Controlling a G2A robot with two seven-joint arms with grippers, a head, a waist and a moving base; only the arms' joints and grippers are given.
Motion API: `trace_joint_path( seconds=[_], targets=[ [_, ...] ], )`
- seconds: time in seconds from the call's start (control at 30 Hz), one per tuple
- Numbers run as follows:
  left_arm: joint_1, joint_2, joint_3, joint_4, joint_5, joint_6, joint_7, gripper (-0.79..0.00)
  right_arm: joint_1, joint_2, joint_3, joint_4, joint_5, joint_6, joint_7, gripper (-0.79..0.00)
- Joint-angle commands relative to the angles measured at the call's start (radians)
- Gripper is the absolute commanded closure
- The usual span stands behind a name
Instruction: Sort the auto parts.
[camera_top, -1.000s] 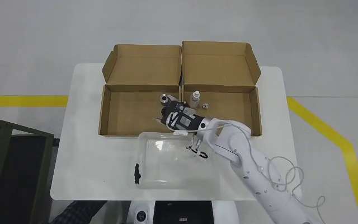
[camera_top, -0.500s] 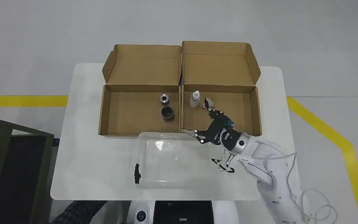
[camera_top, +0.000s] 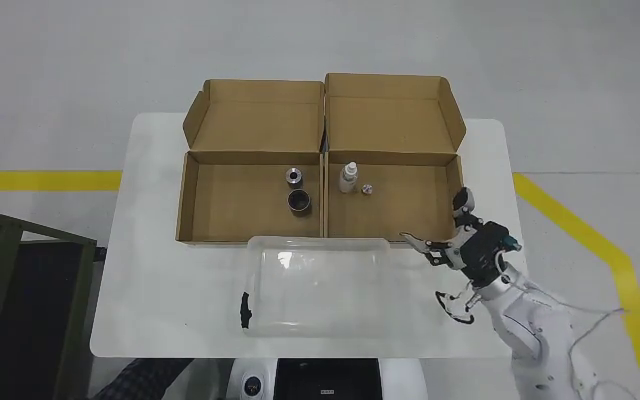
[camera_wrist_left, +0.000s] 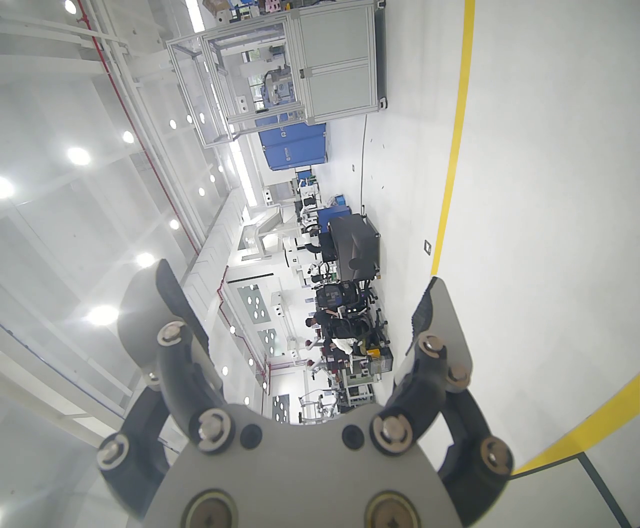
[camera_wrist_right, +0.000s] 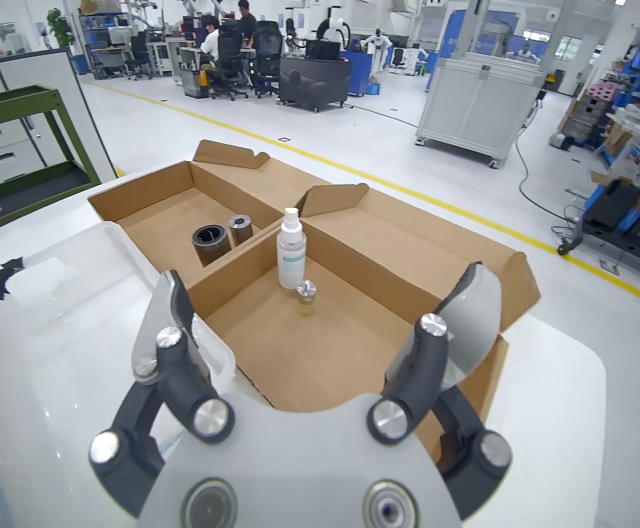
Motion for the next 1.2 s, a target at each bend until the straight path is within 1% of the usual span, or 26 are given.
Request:
trace_joint_path(
  seconds=[0.0, 0.23, 0.53, 1.17],
  targets=[
    [0.0, 0.0, 0.0, 0.0, 0.0, 0.0, 0.0, -0.785, -0.019, 0.003, 0.027, 0.01, 0.004, -0.001, -0.023, -0.785],
    [0.0, 0.0, 0.0, 0.0, 0.0, 0.0, 0.0, -0.785, -0.068, 0.009, 0.082, 0.048, 0.005, -0.001, -0.087, -0.785],
    [0.0, 0.0, 0.0, 0.0, 0.0, 0.0, 0.0, -0.785, -0.083, 0.013, 0.094, 0.079, 0.013, 0.0, -0.127, -0.785],
    [0.0, 0.0, 0.0, 0.0, 0.0, 0.0, 0.0, -0.785, -0.083, 0.013, 0.094, 0.079, 0.013, 0.0, -0.127, -0.785]
  ],
)
